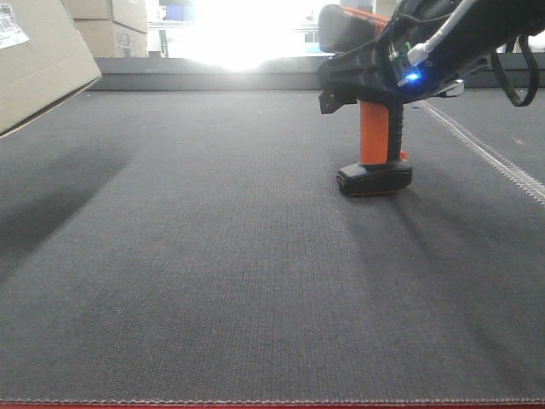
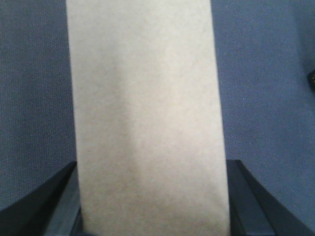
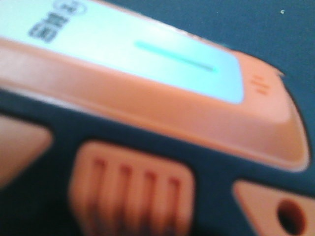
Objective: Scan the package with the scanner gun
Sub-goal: 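Set the scanner upright on the belt and open the right gripper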
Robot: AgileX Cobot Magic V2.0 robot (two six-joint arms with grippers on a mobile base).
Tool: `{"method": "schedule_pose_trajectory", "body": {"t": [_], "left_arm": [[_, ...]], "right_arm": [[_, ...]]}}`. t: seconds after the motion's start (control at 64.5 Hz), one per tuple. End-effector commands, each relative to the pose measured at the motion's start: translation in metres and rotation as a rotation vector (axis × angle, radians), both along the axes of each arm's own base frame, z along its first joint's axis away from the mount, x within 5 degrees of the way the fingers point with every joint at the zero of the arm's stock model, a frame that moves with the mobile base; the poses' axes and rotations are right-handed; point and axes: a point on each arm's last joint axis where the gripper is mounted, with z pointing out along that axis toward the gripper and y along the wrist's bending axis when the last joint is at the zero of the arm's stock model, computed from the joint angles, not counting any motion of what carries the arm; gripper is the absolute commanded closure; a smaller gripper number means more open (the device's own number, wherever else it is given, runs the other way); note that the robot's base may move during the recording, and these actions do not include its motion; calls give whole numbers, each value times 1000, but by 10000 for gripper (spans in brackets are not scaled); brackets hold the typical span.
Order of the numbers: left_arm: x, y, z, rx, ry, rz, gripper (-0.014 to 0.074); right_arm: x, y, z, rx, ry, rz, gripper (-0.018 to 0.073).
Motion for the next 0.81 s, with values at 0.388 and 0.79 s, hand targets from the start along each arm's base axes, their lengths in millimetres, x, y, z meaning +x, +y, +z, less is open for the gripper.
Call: {"method": "schedule_pose_trajectory", "body": {"t": [0.388,0.79], "left_arm": [[-2,-3,5,-19,-27,-1,708],[-2,-3,5,-19,-27,-1,708]], "right_arm": [[-7,-5,-9,-19,36,7,104],[-9,-19,-15,-14,92,-8,104]]}}
